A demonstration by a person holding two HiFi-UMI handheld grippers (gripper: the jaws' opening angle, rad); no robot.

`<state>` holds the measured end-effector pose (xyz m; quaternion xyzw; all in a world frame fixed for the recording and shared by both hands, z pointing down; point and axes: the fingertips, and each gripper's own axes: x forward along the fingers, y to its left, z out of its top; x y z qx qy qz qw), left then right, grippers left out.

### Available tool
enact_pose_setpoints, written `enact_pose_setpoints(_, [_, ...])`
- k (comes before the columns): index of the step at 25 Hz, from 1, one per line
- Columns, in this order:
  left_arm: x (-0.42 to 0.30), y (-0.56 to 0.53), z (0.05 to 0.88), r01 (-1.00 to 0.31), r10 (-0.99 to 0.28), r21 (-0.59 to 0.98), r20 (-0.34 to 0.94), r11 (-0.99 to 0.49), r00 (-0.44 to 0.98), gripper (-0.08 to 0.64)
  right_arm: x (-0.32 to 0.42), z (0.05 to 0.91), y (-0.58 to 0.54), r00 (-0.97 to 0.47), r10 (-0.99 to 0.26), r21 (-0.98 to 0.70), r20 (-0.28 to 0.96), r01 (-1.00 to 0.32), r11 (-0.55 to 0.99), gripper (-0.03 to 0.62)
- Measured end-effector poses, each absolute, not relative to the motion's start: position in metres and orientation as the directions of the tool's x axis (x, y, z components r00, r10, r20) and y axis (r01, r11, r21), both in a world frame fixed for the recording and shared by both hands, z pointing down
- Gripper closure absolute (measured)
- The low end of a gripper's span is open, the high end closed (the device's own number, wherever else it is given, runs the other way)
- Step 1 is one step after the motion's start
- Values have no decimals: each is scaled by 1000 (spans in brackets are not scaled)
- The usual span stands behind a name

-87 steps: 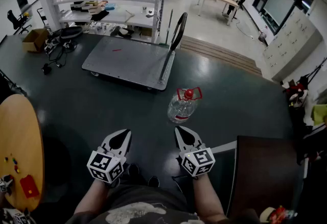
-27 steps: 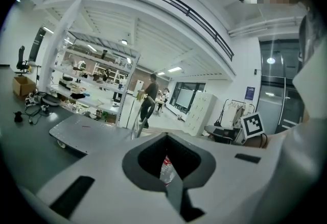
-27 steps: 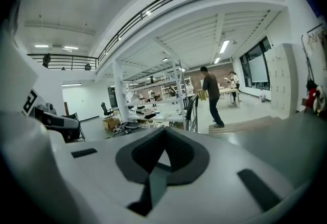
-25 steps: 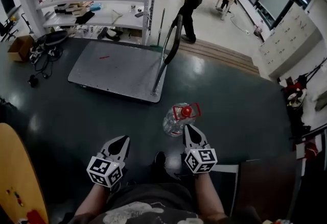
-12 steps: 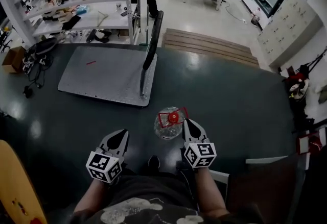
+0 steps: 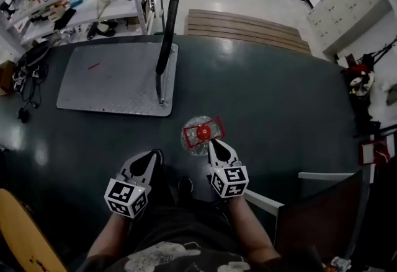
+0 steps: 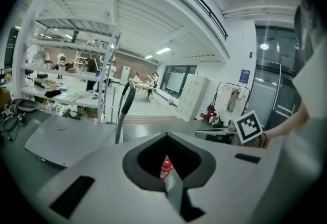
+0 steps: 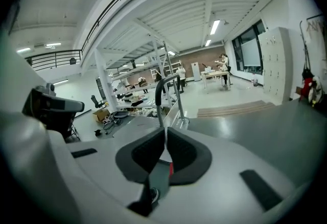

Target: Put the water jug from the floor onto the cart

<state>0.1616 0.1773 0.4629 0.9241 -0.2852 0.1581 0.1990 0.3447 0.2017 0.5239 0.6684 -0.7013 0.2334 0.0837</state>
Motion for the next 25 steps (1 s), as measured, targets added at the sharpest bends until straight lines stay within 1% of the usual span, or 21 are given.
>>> enact_pose_setpoints(3, [169, 155, 488, -566, -419, 289, 440, -772, 795, 553, 341, 542, 190, -88, -882, -212, 463, -977, -14, 600])
enact_pose_setpoints(7, [180, 120, 512, -501, -335, 295, 467, -813, 818, 553, 333, 567, 167, -73, -872, -227, 484, -973, -45, 600])
enact_pose_setpoints(11, [189, 97, 543, -470, -268, 332, 504, -818, 821, 553, 328, 609, 155, -66, -823, -278, 564, -954, -114, 600])
enact_pose_setpoints(14, [199, 89, 574, -435, -200, 367, 529, -822, 825, 554, 326, 646, 150, -62, -774, -276, 630, -950, -149, 592])
enact_pose_setpoints(16, [202, 86, 596, -403, -149, 376, 550, -834, 822, 554, 318, 673, 143, -76, -736, -265, 673, -954, -144, 538])
enact_pose_setpoints(18, [201, 87, 620, -387, -111, 390, 570, -835, 814, 554, 308, 702, 141, -97, -686, -252, 721, -959, -129, 506])
enact_pose_setpoints(23, [205, 82, 671, -396, -80, 416, 600, -818, 796, 553, 300, 766, 136, -123, -582, -222, 804, -970, -102, 466])
enact_pose_setpoints(25, [207, 77, 687, -401, -78, 420, 605, -814, 792, 554, 299, 787, 132, -126, -548, -216, 827, -971, -104, 466])
